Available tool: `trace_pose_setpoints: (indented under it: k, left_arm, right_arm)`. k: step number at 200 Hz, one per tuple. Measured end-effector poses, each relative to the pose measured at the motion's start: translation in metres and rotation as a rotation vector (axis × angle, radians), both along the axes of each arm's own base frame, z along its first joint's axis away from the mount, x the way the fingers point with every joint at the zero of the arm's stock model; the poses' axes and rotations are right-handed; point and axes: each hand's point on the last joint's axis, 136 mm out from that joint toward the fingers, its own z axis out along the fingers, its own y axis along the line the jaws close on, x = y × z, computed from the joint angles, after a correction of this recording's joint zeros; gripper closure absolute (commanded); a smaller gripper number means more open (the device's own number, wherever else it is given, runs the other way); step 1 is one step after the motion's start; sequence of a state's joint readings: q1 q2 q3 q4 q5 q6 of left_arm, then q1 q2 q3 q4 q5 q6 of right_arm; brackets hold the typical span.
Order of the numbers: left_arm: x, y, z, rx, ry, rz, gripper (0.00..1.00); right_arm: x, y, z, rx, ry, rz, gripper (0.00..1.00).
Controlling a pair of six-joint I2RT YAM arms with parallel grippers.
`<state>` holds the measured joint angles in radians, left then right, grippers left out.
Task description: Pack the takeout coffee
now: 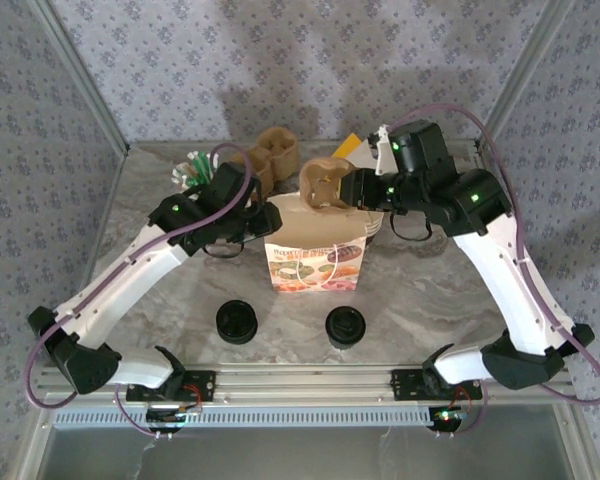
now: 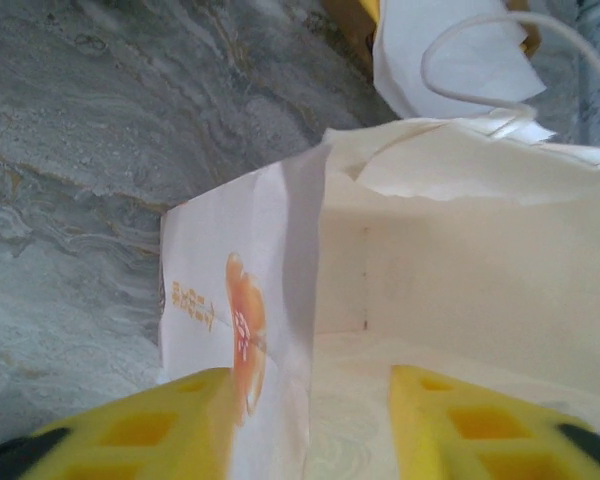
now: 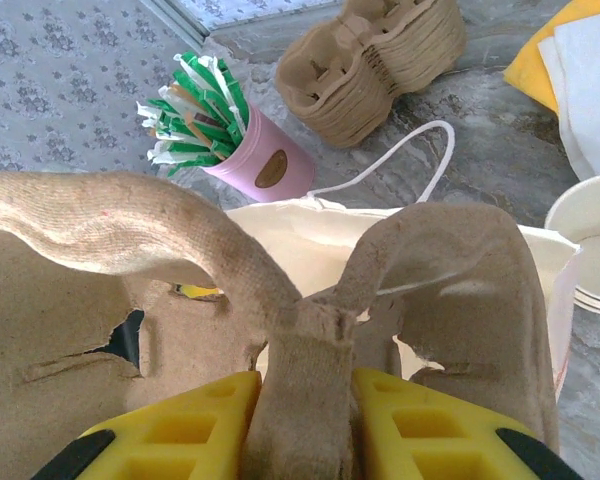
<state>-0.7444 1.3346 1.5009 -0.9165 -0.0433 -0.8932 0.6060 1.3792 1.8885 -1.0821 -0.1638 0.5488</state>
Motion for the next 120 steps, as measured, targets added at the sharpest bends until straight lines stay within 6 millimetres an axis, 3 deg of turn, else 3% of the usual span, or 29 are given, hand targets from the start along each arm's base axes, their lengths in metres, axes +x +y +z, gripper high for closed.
trace_pose_setpoints:
  k: [28,80,120]
  left_arm:
    - [-0.001,0.018,0.021,-0.038,-0.052,0.034,0.37]
    - [0.0,0.082,0.069,-0.086,-0.205,0.183,0.32]
    - [-0.002,0.107,0.072,-0.083,-0.232,0.245,0.31]
  right_arm:
    - [0.002,0.011,-0.002,-0.014,0.0,0.022,0.72]
    - [0.006,0.036,-0.006,-0.062,0.008,0.067,0.72]
    - [0.004,0.046,-0.02,-0.119,0.031,0.081,0.71]
